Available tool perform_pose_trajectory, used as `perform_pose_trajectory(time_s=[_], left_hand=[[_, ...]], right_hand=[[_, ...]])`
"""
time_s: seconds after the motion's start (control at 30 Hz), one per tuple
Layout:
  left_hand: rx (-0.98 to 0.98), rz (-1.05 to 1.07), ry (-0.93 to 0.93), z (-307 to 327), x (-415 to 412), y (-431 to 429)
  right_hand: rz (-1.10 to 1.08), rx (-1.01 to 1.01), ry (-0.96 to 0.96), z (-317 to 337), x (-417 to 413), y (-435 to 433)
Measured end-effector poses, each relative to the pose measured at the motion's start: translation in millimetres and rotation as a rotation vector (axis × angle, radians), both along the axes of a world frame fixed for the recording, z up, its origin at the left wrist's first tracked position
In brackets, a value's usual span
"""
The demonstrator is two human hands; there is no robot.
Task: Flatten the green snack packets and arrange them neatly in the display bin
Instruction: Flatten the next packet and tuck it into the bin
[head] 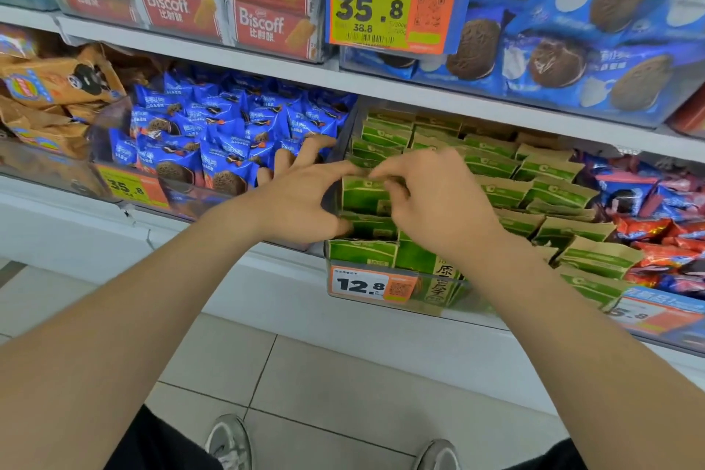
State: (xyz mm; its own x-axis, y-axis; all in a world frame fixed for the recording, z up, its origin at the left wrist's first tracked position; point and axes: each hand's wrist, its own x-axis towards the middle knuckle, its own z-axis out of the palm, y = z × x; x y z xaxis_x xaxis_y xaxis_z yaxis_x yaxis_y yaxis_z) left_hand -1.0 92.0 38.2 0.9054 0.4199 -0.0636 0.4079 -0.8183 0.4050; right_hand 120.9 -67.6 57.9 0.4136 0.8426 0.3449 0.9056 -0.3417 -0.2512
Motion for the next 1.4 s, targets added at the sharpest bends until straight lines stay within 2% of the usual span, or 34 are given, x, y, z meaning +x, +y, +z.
perform_pose_trajectory(time_s=[0.13, 0.3, 0.53, 0.67, 0.8, 0.97, 1.03, 1.1, 1.17, 1.2, 1.33, 1.4], left_hand=[[-0.025, 0.013, -0.032, -0.2, 2.4, -0.2], [-0.065, -0.008, 0.039, 3.8, 1.4, -1.3], [-0.129, -0.027, 0.078, 11.5, -2.4, -2.3], [-0.174, -0.093, 0.096, 11.4, -12.4, 7.7], [-0.153, -0.135, 0.008, 4.1, -17.4, 17.4], [-0.146, -0.123, -0.042, 1.7, -18.7, 14.8], [-0.12, -0.126, -0.025, 2.5, -19.3, 11.8], [-0.097, -0.131, 0.007, 4.1, -19.6, 9.6], [-0.095, -0.139, 0.029, 6.3, -20.2, 7.5], [-0.088, -0.14, 0.031, 6.5, -20.3, 6.8], [-0.046, -0.131, 0.038, 6.7, -21.2, 1.0], [-0.019, -0.137, 0.055, 7.7, -22.1, -3.5]], right_hand=[[-0.003, -0.219, 0.016, 3.1, 0.6, 10.3], [0.114, -0.225, 0.263, 13.3, -0.1, -10.5], [-0.045, -0.207, 0.052, -4.3, -2.3, 11.9], [-0.148, -0.142, 0.027, -2.7, -3.5, 19.0], [-0.128, -0.101, 0.045, 4.5, -8.7, 19.0], [-0.015, -0.271, -0.007, 6.6, -16.9, 12.3], [-0.029, -0.192, 0.127, 8.5, -17.1, 7.4], [-0.123, 0.041, 0.261, 10.6, -12.0, 3.5], [-0.176, 0.207, 0.198, 8.5, -3.9, 3.2], [-0.168, 0.203, 0.188, 6.6, -0.1, 4.6], [-0.099, -0.023, 0.25, 2.9, 6.4, 14.0], [-0.113, -0.081, 0.174, 4.3, 7.4, 18.7]])
